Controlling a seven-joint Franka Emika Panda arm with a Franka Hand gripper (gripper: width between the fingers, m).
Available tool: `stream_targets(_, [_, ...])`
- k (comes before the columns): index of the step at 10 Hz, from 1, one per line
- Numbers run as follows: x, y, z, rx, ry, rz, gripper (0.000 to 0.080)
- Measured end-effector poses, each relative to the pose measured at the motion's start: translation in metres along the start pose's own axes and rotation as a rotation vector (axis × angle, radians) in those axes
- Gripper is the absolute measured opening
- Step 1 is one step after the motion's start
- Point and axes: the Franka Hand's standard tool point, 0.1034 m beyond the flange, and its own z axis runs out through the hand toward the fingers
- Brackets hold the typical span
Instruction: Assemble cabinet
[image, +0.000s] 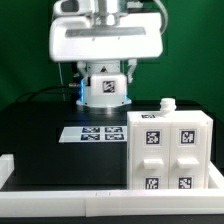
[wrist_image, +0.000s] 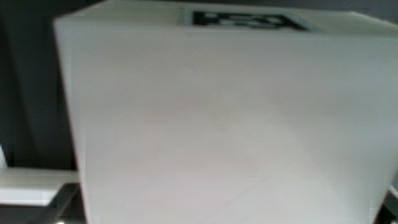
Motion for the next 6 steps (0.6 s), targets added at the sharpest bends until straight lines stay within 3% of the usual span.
stream_targets(2, [0.0214,-0.02,0.0047,0.004,0.014,0.029,0.056])
stream_targets(6, [0.0187,-0.0186,0.0068,0.005,0.008,0.02,0.056])
